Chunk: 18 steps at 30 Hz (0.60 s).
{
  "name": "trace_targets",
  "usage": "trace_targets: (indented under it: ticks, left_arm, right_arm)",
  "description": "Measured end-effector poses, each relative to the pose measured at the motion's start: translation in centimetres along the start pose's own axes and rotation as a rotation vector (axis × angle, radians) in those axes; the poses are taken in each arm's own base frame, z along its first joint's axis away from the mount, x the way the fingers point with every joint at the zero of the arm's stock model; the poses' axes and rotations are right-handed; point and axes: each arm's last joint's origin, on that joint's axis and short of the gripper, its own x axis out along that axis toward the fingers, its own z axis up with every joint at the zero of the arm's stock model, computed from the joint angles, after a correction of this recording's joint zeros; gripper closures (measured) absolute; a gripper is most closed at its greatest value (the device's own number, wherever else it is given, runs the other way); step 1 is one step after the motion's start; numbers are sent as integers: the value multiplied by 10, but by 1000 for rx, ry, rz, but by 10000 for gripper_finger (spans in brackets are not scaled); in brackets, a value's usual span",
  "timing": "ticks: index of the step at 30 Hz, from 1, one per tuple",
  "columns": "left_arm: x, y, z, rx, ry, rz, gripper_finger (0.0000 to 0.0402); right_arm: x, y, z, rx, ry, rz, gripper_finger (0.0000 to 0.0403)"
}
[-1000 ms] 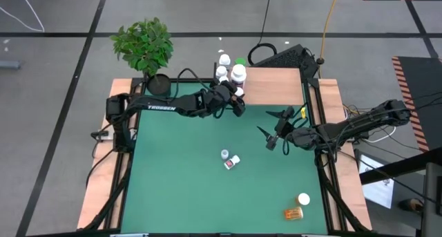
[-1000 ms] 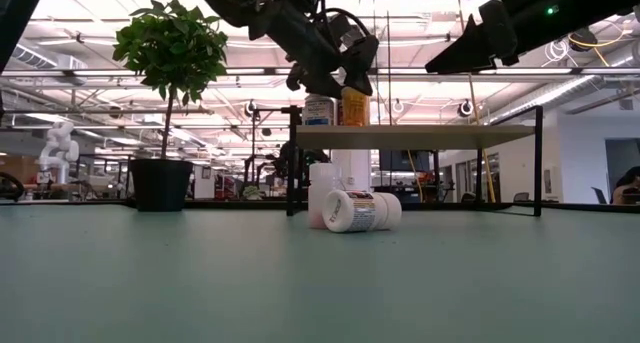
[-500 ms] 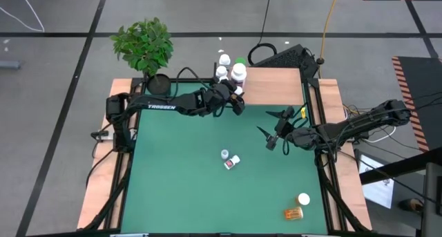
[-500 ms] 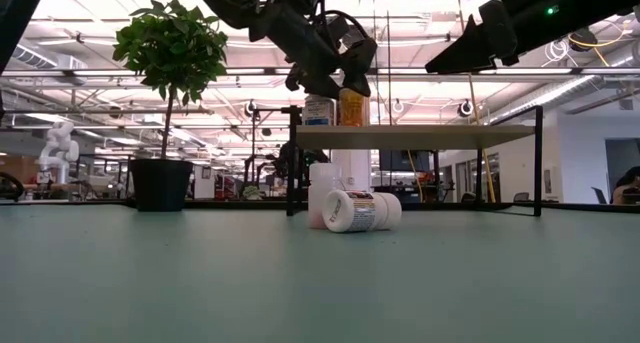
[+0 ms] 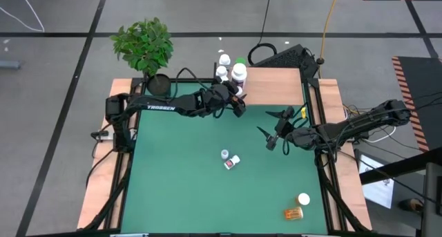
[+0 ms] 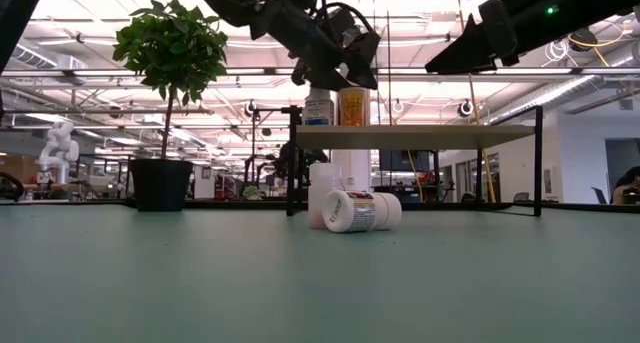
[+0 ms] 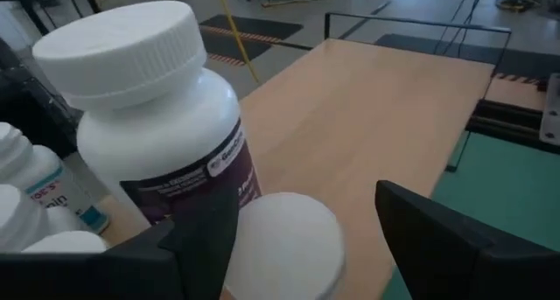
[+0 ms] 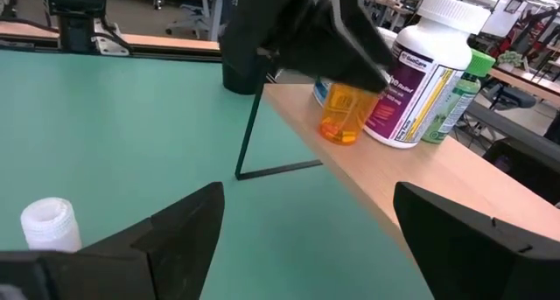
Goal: Pick and place medicine bottles onto shelf by color
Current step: Put the white and black pill bottle on the shelf
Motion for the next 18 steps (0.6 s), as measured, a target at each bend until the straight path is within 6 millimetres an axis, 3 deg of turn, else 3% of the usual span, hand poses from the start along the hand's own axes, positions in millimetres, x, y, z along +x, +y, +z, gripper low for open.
trace_targets:
  ticks: [3, 10, 14, 18]
  left_arm:
    - [-14, -6, 9, 22, -14, -25, 130]
    - [-84, -29, 38, 121, -18, -152, 130]
    - [-117, -51, 30, 199, 74, -242, 130]
    - [-133, -78, 7, 232, 196, -306, 130]
  right_arm:
    - [0, 2, -1, -14, 6, 55, 74]
    - [-3, 14, -1, -32, 7, 462, 74]
    - [0, 19, -5, 61, 61, 528, 74]
    - [10, 33, -14, 66, 101, 597, 74]
